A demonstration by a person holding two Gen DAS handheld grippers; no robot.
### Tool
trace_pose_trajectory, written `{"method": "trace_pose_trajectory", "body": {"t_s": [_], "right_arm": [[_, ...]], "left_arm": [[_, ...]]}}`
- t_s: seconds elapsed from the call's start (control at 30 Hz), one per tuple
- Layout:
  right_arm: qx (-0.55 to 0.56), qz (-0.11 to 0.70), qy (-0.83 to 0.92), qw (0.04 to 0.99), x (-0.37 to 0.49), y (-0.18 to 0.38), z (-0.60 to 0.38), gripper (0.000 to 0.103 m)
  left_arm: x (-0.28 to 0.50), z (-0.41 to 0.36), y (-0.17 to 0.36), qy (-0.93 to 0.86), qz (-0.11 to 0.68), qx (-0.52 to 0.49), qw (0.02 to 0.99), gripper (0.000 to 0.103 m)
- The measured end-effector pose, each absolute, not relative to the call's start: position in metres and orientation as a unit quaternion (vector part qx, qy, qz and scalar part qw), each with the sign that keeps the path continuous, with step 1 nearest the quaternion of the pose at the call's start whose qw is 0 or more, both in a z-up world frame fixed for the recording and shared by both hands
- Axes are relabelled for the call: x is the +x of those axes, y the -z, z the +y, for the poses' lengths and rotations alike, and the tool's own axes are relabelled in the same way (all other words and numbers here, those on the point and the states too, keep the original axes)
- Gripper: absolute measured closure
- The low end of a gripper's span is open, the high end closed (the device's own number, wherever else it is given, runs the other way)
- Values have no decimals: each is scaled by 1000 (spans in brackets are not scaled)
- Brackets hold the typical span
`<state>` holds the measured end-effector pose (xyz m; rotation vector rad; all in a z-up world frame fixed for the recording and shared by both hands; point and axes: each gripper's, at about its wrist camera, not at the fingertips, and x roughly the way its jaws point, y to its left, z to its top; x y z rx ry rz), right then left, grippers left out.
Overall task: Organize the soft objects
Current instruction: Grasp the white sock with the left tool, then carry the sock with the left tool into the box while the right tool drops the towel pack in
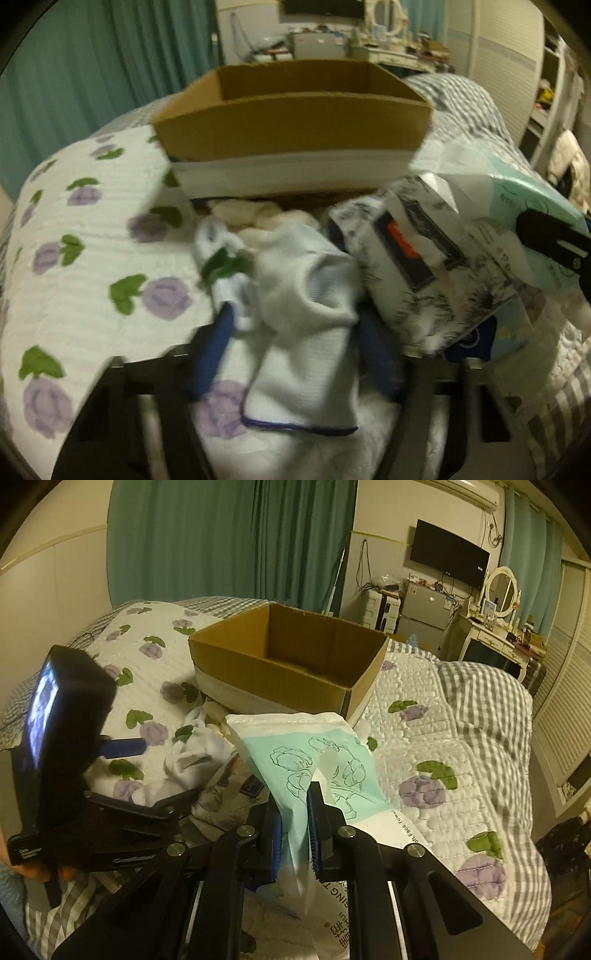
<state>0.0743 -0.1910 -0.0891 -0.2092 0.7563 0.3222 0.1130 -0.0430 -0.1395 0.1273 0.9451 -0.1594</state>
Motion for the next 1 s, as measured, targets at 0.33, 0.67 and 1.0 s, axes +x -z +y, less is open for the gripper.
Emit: {"method": "trace_pose_trajectory", "body": {"t_s": [0.33,0.67,1.0], "right_arm": [[-104,359,-151,915,67,82,-191,91],[-111,299,-158,934,44,23,-186,91],[-110,214,-202,949,64,-59,-168,91]], "left_arm": [[91,-38,115,78,418,57,903,83],[61,-23,24,75,322,53,942,84],[91,-16,-47,73,255,59,962,84]]}}
